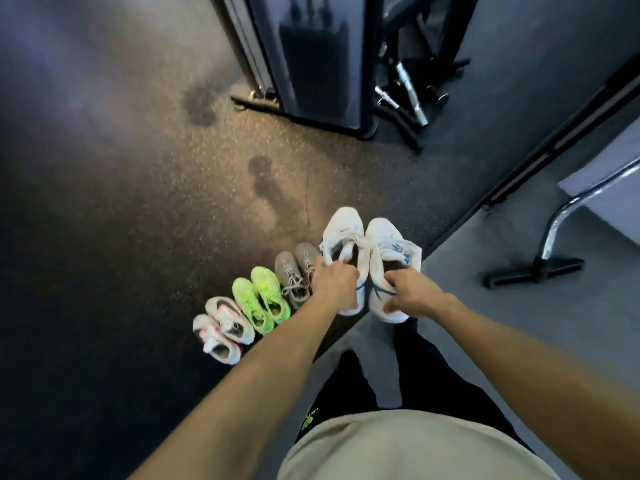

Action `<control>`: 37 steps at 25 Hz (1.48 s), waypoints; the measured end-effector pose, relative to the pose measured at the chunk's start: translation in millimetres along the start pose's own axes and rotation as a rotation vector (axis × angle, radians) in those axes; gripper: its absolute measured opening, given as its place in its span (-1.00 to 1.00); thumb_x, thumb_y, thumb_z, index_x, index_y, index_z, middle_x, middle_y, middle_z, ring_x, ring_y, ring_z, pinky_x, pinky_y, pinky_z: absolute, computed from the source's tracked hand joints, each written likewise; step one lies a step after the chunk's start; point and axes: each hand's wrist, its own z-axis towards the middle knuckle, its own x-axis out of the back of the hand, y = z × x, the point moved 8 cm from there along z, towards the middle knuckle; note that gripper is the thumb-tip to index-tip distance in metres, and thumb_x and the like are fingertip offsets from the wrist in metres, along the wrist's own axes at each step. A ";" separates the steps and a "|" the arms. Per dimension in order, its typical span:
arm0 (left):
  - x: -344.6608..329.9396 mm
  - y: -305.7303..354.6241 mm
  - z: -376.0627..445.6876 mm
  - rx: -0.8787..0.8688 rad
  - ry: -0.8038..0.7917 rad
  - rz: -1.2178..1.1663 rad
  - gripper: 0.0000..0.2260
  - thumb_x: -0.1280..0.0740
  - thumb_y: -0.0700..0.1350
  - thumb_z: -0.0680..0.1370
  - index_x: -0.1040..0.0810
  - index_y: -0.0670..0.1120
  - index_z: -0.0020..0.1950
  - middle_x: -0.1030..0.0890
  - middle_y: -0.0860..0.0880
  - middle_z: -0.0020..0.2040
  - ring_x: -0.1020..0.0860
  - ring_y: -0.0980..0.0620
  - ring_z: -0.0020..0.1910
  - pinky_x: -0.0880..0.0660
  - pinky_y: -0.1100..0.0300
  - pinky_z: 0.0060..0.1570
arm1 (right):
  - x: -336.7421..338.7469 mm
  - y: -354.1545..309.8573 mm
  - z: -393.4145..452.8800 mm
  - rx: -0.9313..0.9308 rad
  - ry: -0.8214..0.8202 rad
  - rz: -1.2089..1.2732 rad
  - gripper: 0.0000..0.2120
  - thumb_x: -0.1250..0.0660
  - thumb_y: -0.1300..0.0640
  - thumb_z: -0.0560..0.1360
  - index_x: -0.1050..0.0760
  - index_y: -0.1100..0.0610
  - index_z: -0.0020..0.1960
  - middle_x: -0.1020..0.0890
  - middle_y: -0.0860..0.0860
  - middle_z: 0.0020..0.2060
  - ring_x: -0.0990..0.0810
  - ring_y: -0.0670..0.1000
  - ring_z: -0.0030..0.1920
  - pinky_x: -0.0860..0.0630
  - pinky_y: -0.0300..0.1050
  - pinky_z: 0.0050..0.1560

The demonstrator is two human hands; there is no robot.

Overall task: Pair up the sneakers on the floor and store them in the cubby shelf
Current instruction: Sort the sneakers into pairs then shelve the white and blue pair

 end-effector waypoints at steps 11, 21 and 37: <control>26.8 171.4 -50.3 -0.404 0.052 0.197 -0.79 -0.37 -0.08 0.52 -0.57 -0.06 0.13 -0.60 -0.08 0.11 -0.54 -0.10 0.16 -0.44 0.04 0.04 | -8.7 107.5 -159.9 -0.330 0.335 0.330 -0.62 -0.49 0.10 0.30 -0.24 0.01 -0.36 -0.39 -0.11 -0.35 -0.46 0.04 -0.21 -0.23 -0.17 -0.42; -24.6 449.5 -118.3 -0.721 0.009 0.402 -0.80 -0.40 -0.03 0.51 -0.55 -0.06 0.08 -0.58 -0.05 0.06 -0.54 -0.08 0.08 -0.33 0.12 -0.07 | -68.8 307.5 -362.0 -0.612 0.528 0.555 -0.61 -0.50 0.09 0.32 -0.25 0.01 -0.35 -0.41 -0.06 -0.32 -0.44 0.06 -0.20 -0.28 -0.15 -0.41; -103.7 873.1 -189.8 -1.069 0.003 0.614 -0.79 -0.40 -0.05 0.49 -0.54 -0.07 0.09 -0.58 -0.07 0.11 -0.56 -0.12 0.11 -0.43 0.06 0.04 | -143.7 620.3 -618.1 -0.909 0.744 0.839 -0.72 -0.53 0.07 0.32 -0.42 0.07 -0.18 -0.56 0.01 -0.14 -0.55 0.09 -0.09 -0.51 -0.04 -0.12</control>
